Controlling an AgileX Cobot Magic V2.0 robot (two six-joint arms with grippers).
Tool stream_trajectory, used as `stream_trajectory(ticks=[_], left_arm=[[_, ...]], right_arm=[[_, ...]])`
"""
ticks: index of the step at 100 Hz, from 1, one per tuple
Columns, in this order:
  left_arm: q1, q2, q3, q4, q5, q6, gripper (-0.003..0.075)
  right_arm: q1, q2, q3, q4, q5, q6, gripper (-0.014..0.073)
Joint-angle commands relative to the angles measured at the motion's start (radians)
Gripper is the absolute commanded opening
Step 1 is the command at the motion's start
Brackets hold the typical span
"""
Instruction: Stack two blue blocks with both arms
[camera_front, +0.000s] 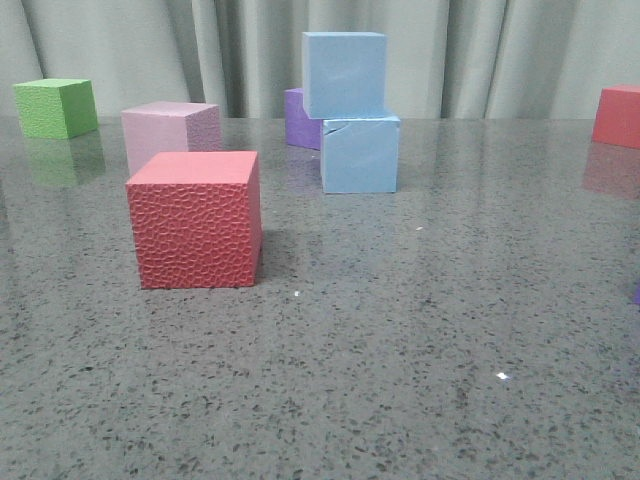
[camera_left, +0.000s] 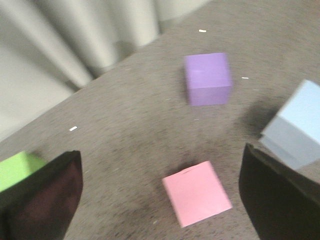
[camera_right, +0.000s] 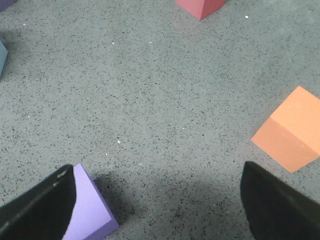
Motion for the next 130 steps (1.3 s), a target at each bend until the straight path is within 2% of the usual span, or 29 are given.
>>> stream_trajectory(ticks=[1,18,33,66,107,130], left_arm=[[0.04,-0.087,-0.018,-0.025,0.006,-0.048,0.0608],[0.113,-0.182,0.089,-0.011,-0.004,-0.063,0.0586],[0.151,-0.312,0.3,-0.011,-0.08,-0.063,0.0585],[0.151,-0.685,0.851,0.002,-0.358,-0.063,0.0585],[0.151,-1.093,1.347,-0.042,-0.55,-0.063,0.0585],[0.151,-1.301,1.565,-0.07,-0.573,-0.063,0.0585]], right_arm=[[-0.007,-0.004,-0.023,-0.021,-0.061,-0.007,0.0655],[-0.007,-0.004,-0.023,-0.021,-0.061,-0.007,0.0655],[-0.007,-0.004,-0.023,-0.021,-0.059,-0.007,0.0655],[-0.007,-0.004,-0.023,-0.021,-0.058,-0.006,0.0655],[-0.007,-0.009,-0.022,-0.021,-0.054,-0.006,0.0654],[-0.007,-0.092,0.029,-0.021,-0.086,-0.007,0.0654]])
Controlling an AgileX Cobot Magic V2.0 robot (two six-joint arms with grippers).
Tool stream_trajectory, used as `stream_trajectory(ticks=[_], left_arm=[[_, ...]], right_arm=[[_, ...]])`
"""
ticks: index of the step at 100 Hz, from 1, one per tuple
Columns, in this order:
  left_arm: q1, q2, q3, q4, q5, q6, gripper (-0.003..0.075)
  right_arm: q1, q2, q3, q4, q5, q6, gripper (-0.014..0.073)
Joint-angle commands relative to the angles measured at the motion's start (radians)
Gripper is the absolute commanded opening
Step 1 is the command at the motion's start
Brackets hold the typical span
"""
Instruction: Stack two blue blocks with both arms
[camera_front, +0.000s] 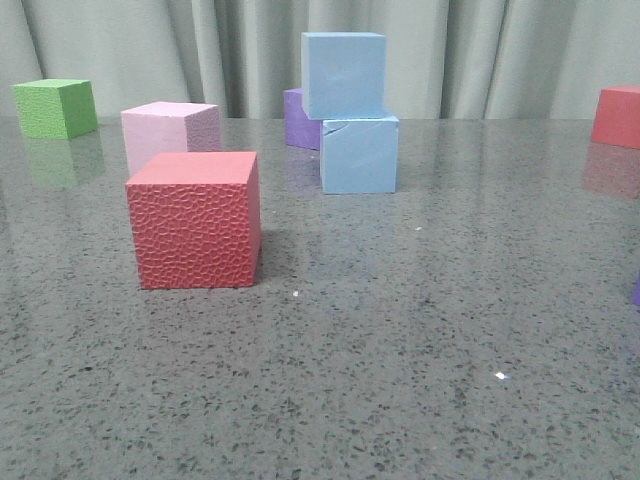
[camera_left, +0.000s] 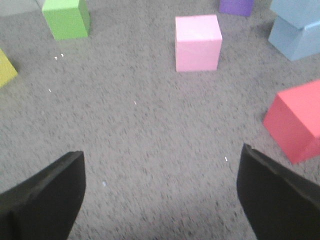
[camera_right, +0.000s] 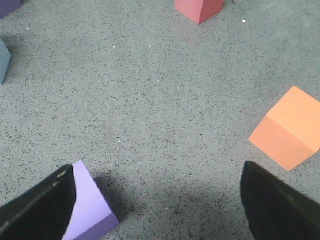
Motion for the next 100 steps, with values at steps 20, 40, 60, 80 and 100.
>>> stream_trajectory(ticks=[20,40,60,80,100], left_arm=[[0.001,-0.244,0.18,-0.076,-0.075,-0.011,0.0585],[0.001,-0.374,0.256,-0.093,-0.073,-0.011,0.0585],[0.001,-0.398,0.259,-0.094,-0.077,-0.011,0.0581],[0.001,-0.398,0.259,-0.094,-0.099,-0.011,0.0486],[0.001,-0.398,0.259,-0.094,-0.12,-0.011,0.028]], right_arm=[[-0.007,-0.142,0.098,-0.032,-0.125,-0.007,0.0654],[-0.007,-0.26,0.192,-0.032,-0.175,-0.007,0.0654],[-0.007,-0.365,0.262,-0.038,-0.216,-0.007,0.0654],[-0.007,-0.37,0.266,-0.042,-0.234,-0.007,0.0591],[-0.007,-0.37,0.266,-0.042,-0.244,-0.007,0.0184]])
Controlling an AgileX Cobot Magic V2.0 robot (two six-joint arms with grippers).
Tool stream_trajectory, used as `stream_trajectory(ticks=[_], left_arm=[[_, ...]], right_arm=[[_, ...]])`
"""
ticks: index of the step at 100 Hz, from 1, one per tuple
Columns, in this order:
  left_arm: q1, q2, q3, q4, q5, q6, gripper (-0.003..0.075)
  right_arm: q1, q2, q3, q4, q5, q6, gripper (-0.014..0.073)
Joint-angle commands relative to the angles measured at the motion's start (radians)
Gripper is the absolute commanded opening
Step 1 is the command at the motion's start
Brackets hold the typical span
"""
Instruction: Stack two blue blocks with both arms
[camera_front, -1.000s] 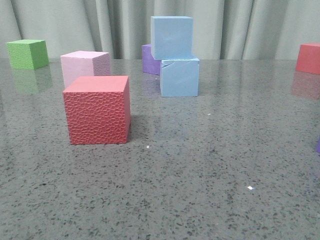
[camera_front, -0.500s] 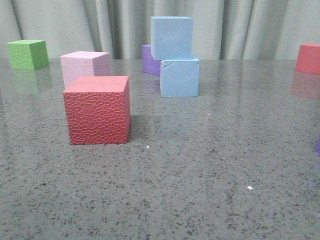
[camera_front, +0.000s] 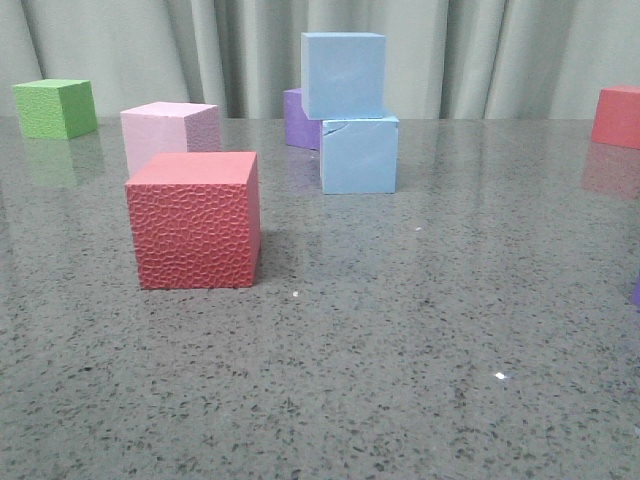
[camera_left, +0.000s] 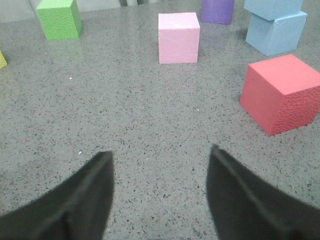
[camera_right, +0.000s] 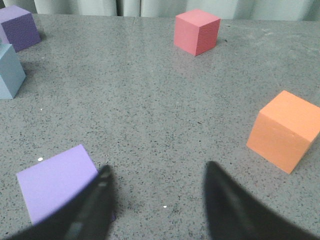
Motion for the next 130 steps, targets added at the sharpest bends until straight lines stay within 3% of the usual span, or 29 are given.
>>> stream_trajectory(ticks=[1,13,25,130], left_arm=[[0.001,0.012,-0.024,-0.03,-0.088,-0.011,0.0264],[0.001,0.012,-0.024,-0.03,-0.092,-0.011,0.0121],[0.001,0.012,-0.024,-0.03,-0.092,-0.011,-0.002],[0.001,0.012,-0.024,-0.03,-0.092,-0.011,-0.0019]], right_arm=[[-0.007,0.008,-0.025,-0.024,-0.084,-0.007,0.0169],[-0.007,0.008,-0.025,-0.024,-0.084,-0.007,-0.0069],[-0.007,0.008,-0.025,-0.023,-0.085,-0.007,-0.0068],[-0.007,0.008,-0.025,-0.023,-0.085,-0.007,-0.0069]])
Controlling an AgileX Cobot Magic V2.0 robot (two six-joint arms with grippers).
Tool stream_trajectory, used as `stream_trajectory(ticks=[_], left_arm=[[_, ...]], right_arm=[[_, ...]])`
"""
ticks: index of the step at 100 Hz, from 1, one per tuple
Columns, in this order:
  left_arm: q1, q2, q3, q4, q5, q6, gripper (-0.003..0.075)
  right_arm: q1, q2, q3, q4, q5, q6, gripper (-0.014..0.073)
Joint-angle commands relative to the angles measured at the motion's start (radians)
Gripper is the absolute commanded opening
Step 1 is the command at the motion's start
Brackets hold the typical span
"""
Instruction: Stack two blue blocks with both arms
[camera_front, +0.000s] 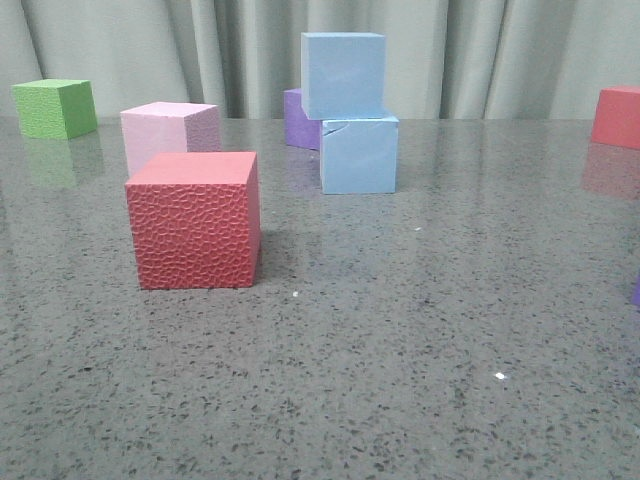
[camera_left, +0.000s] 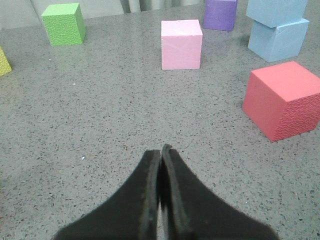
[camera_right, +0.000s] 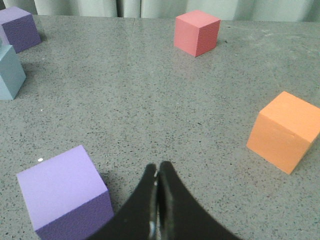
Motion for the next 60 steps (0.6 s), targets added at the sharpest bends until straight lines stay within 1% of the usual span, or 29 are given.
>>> stream_trajectory(ticks=[1,8,21,37,46,52,60], left_arm=[[0.001,0.012,-0.024,-0.03,-0.076,-0.01,-0.0019],[0.001,0.012,-0.023,-0.02,-0.106,-0.008,-0.0019],[0.001,0.012,0.01,-0.015,-0.225,-0.008,-0.0019],[0.001,-0.007,0.126,0.031,-0.414,-0.008,-0.0019],[-0.003,-0.036,0.192,0.066,-0.469,-0.013,-0.0019],[-0.012,-0.061,0.228,0.121,-0.493,-0.065,-0.0019],[-0.025,-0.09,0.279,0.253,-0.528,-0.22,-0.0019]], right_arm=[[-0.007,0.008,-0.025,-0.023,-0.083,-0.007,-0.0069],[-0.007,0.008,-0.025,-0.023,-0.083,-0.007,-0.0069],[-0.007,0.008,-0.025,-0.023,-0.083,-0.007,-0.0069],[-0.007,0.008,-0.025,-0.023,-0.083,-0.007,-0.0069],[-0.007,0.008,-0.025,-0.023,-0.083,-0.007,-0.0069],[-0.007,0.008,-0.025,-0.023,-0.083,-0.007,-0.0069],[-0.007,0.008,-0.025,-0.023,-0.083,-0.007,-0.0069]])
